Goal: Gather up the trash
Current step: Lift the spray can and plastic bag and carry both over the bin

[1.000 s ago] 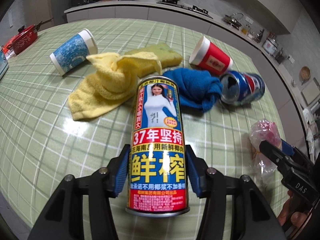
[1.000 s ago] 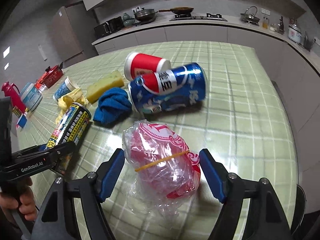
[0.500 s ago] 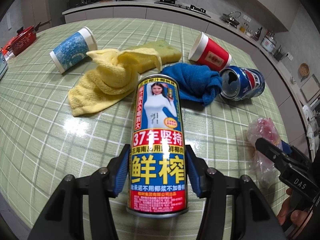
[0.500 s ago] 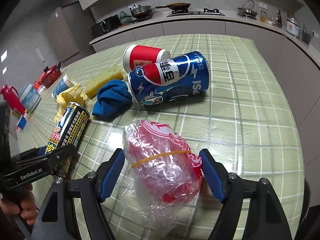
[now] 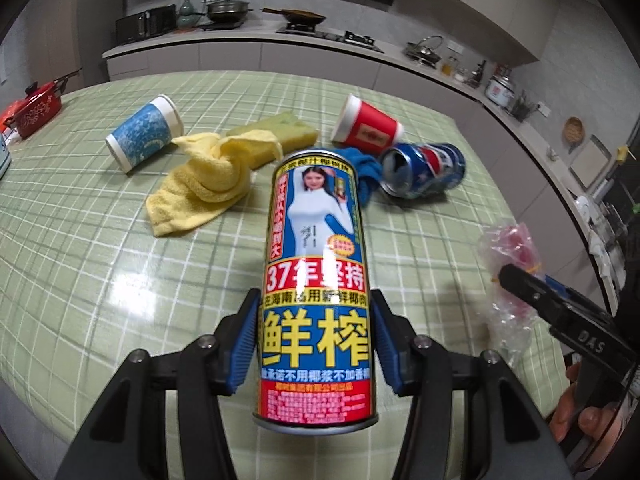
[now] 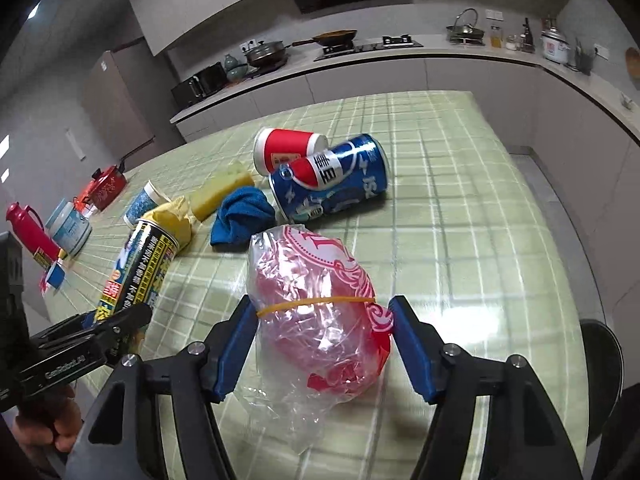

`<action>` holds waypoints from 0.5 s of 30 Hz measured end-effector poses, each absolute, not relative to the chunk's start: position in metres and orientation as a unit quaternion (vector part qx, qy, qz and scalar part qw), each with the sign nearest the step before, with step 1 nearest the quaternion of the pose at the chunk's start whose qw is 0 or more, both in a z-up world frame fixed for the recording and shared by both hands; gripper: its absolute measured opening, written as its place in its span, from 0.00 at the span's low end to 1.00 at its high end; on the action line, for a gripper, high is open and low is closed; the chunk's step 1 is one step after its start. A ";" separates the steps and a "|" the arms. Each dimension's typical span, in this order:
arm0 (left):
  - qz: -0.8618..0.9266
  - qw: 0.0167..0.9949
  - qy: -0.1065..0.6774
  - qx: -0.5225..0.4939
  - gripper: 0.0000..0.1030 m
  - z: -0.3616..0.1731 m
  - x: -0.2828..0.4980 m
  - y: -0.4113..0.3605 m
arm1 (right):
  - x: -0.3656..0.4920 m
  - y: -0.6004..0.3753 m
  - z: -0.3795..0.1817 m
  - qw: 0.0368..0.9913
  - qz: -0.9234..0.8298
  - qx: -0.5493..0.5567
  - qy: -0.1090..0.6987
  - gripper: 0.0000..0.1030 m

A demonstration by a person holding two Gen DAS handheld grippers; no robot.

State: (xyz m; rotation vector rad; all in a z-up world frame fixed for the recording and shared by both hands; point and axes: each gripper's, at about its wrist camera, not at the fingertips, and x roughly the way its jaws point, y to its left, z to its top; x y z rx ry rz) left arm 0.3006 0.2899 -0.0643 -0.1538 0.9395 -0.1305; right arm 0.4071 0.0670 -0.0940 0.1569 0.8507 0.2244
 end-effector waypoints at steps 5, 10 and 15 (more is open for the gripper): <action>-0.081 0.888 0.449 -0.067 0.52 -0.060 0.280 0.286 | 0.380 0.067 -0.091 0.909 0.085 0.079 0.399 0.65; -0.112 0.886 0.446 -0.060 0.52 -0.056 0.266 0.271 | 0.349 0.051 -0.085 0.914 0.054 0.099 0.390 0.65; -0.143 0.881 0.447 -0.056 0.52 -0.054 0.255 0.235 | 0.315 0.014 -0.077 0.914 0.020 0.126 0.384 0.65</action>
